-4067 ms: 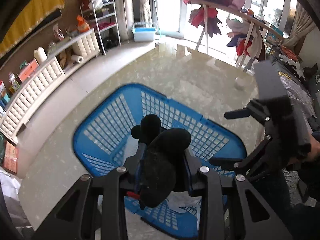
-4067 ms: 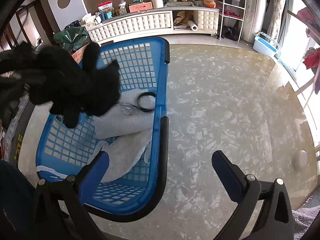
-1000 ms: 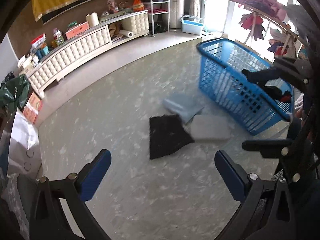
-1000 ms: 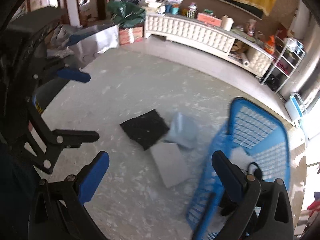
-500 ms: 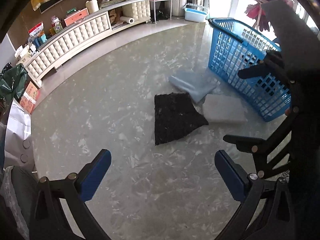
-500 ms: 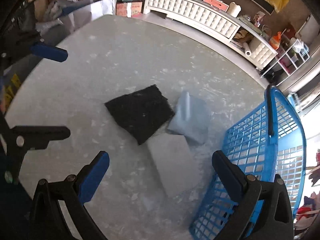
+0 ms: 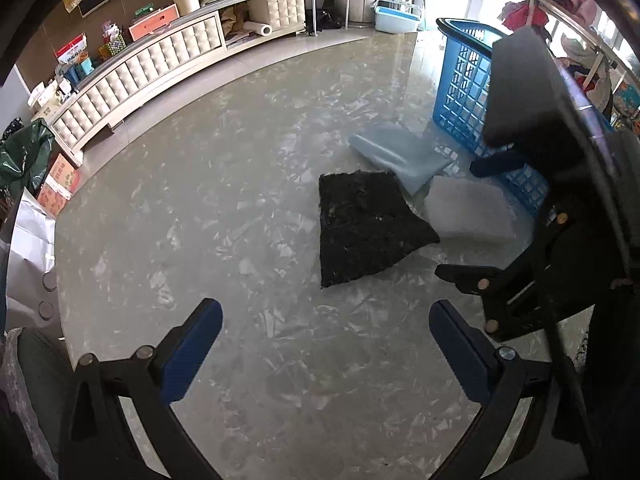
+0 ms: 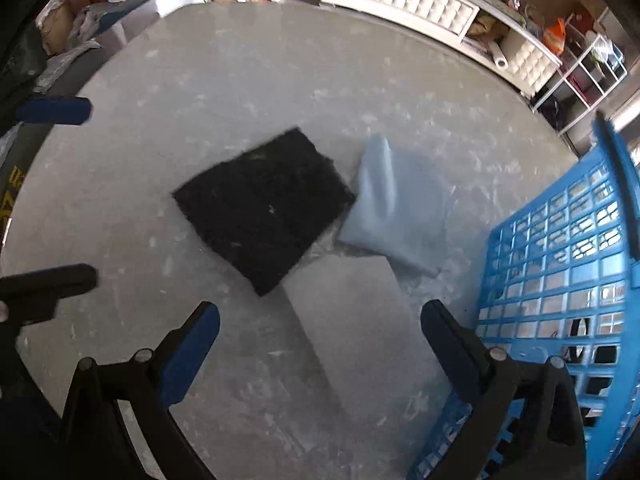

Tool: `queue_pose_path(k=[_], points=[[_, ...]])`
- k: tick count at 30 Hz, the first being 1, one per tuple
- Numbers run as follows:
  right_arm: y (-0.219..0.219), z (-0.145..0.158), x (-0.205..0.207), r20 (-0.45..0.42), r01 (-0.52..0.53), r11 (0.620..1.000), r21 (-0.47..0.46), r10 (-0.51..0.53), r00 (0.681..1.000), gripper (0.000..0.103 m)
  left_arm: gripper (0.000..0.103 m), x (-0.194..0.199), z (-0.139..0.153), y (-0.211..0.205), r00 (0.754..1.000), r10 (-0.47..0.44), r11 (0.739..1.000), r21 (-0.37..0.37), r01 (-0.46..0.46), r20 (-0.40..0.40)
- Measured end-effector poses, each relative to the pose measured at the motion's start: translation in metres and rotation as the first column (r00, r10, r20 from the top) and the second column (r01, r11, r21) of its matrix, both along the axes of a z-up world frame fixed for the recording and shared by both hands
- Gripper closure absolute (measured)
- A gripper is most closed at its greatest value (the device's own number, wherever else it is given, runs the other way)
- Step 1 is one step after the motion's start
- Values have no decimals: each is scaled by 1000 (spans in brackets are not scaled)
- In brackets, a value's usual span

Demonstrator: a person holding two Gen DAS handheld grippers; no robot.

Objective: Organize soft objects
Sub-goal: 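Move both tools away from the basket over the remaining flat items, then grasp the white foam pad with the right tool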

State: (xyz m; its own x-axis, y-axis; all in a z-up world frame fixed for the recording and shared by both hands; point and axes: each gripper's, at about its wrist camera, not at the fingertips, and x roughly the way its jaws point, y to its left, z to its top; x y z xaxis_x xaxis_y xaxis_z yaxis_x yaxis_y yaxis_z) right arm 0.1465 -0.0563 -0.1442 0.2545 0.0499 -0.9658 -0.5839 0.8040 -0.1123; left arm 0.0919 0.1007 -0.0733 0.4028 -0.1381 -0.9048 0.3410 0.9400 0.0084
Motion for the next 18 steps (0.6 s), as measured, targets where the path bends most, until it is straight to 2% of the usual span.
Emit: queue_pose_path(k=[7, 13, 16, 18], points=[[2, -16, 10, -35, 33, 999, -4, -34, 999, 5, 0, 5, -7, 0, 1000, -5, 1000, -3, 4, -10], [-3, -17, 6, -44, 35, 999, 38, -34, 998, 9, 0, 8, -10, 5, 1000, -4, 1000, -23, 3, -23], [-9, -14, 6, -80, 59, 994, 89, -52, 995, 29, 0, 8, -7, 8, 1000, -2, 1000, -30, 2, -16], [-8, -9, 4, -67, 53, 995, 89, -47, 997, 49, 0, 9, -7, 8, 1000, 0, 999, -33, 0, -16]])
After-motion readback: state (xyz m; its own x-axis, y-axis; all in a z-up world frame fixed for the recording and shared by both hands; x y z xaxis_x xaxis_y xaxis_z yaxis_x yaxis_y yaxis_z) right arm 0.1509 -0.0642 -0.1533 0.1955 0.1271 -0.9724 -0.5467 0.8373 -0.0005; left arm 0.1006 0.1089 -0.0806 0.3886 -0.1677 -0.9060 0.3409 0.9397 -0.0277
